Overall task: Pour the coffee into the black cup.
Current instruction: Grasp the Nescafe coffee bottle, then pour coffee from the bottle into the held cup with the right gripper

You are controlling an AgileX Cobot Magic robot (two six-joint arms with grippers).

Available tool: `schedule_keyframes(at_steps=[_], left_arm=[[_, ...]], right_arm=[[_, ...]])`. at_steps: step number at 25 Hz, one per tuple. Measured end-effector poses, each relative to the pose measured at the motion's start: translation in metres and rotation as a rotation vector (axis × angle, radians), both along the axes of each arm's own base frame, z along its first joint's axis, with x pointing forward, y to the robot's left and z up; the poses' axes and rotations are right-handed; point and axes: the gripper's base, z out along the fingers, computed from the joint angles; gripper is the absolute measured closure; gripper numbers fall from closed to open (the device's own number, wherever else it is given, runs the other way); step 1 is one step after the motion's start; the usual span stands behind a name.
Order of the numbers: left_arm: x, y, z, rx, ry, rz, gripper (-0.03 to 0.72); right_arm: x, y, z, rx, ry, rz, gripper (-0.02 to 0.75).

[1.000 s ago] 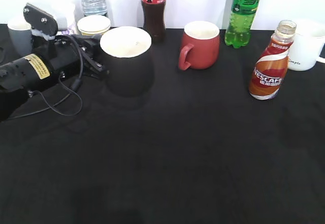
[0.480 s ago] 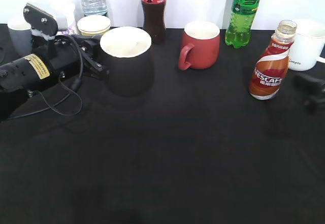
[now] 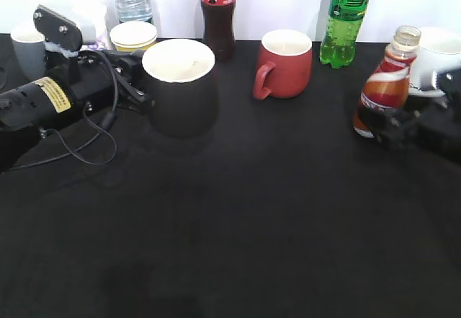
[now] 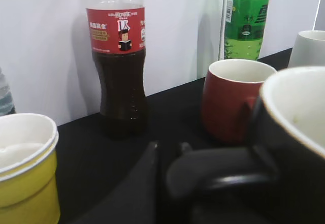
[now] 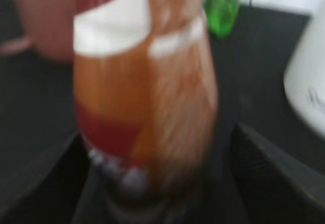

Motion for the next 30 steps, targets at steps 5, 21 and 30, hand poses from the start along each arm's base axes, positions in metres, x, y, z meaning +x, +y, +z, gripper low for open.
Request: schedule_keyframes(at_steps=[5,21,30], left_arm=[[0.000,0.000,0.000,0.003,0.003,0.001,0.631],[-0.013,-0.020,-0.002,0.025,0.002,-0.147,0.631],[-0.050,-0.139,0.033,0.059,-0.020,-0.426,0.631]], right_arm=[[0.027,0.005,-0.011,0.017,-0.062,0.067,0.096],[0.020,0.019,0.029,0.014,-0.216,0.243,0.206],[-0.028,0.028,0.147,-0.263,-0.544,0.409,0.206]])
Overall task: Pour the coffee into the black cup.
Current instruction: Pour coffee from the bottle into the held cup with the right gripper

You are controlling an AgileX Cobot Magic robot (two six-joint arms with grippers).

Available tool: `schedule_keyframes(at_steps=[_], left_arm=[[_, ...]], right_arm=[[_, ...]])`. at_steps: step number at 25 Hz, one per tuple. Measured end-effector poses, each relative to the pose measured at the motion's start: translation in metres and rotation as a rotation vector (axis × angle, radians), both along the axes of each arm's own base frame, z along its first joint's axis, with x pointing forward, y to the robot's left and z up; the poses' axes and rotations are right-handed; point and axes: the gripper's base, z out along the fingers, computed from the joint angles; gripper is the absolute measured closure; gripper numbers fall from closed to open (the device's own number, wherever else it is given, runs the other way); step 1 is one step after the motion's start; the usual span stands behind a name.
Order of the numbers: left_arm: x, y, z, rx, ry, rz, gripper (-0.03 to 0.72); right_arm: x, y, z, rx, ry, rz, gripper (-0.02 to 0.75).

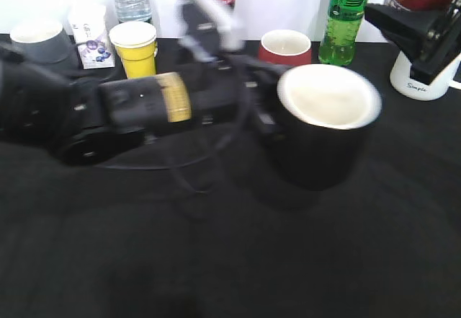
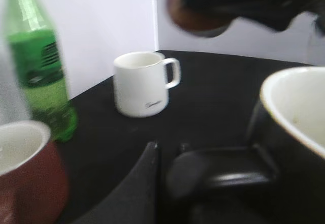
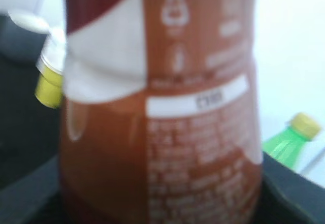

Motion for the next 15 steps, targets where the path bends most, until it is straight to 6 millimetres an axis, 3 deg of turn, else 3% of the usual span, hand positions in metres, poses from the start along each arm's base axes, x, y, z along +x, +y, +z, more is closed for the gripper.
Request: schedule_keyframes(at_steps=[3,15], left_arm=[[-0.0012,-0.0132,0.0092,-0.008,0.007,0.007,0.631],[-0.0023,-0.0145,0.0118,-0.047,0.040,-0.005,0.631]], right_arm=[[0.0001,-0.0005,-0.0013,-0.140,-0.106,-0.012,0.206],[0.0040,-0.0003,-0.0097,-0.565,-0.489,-0.011,0.206]])
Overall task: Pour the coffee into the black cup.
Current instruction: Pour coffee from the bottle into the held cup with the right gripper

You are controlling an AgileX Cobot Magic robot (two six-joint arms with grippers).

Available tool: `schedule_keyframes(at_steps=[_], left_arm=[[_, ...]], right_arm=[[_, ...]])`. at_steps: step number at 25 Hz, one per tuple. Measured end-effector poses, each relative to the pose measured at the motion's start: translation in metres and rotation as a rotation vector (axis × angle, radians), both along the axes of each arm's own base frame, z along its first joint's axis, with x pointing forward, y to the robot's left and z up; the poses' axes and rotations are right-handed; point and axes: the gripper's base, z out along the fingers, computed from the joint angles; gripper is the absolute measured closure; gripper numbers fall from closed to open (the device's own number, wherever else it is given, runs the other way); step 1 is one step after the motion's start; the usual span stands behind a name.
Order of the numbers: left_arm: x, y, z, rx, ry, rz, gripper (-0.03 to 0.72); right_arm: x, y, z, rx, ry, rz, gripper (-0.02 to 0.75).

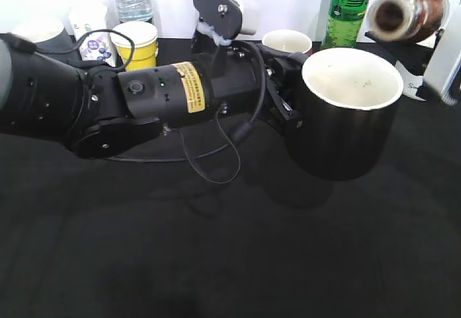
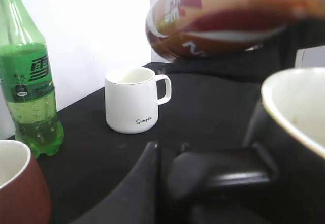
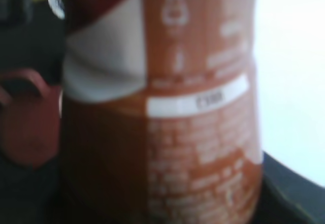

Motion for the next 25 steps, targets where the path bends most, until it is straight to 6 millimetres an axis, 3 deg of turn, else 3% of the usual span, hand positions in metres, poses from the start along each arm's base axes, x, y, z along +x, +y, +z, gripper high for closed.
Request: schedule_keyframes(at_steps=[10,25], left_arm=[[0.0000,0.0000,0.0000,0.000,0.001,-0.001,0.632],[0.0000,0.0000,0.0000,0.000,0.001,-0.001,0.632]], right_arm=[[0.0000,0.0000,0.0001,-0.125,-0.122,0.003,0.206],[0.0020,-0.0021,0.0027,-0.161,-0.190,-0.032,0.206]])
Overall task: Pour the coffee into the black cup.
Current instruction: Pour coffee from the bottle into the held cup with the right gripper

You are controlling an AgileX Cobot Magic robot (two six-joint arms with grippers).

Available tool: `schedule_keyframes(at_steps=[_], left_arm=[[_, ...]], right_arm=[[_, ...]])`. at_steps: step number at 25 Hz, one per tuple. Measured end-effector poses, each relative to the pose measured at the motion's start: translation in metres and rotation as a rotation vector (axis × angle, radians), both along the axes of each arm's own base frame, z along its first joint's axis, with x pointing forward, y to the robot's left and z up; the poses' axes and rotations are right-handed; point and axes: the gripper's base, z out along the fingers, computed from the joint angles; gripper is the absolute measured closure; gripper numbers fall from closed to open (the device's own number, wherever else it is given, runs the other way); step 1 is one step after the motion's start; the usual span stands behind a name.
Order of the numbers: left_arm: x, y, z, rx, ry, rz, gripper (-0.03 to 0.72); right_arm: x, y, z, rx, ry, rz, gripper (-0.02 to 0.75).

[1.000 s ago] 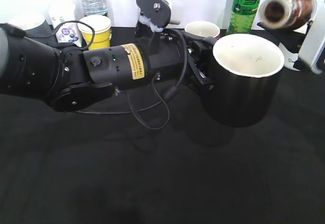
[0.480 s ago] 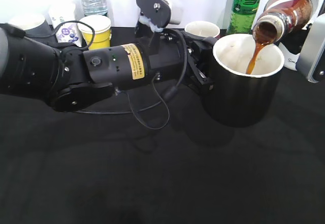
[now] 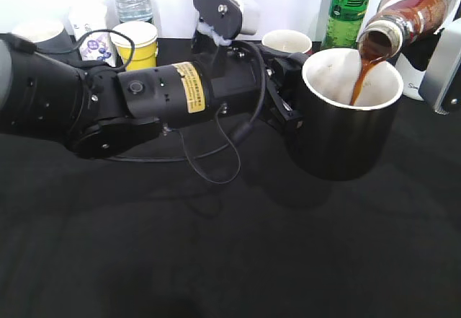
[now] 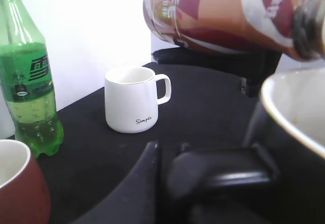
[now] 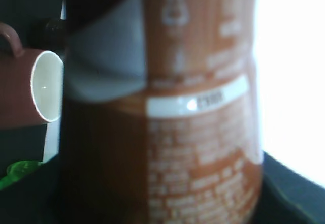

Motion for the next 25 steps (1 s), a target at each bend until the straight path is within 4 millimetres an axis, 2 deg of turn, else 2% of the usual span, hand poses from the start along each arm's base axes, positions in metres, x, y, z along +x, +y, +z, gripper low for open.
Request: schedule_keyframes(at_steps=[10,25], left_arm=[[0.0001,0.0001,-0.0008,0.009,0.001,0.001,0.632],[0.0003,0.0002,-0.0014,0.015,0.003,0.003,0.632]], right_arm=[[0.0025,-0.0034,0.0064,0.012,-0.083,-0.048,0.206],[0.0028,-0.0039,0.0077,-0.065,-0.167,-0.062,0.206]])
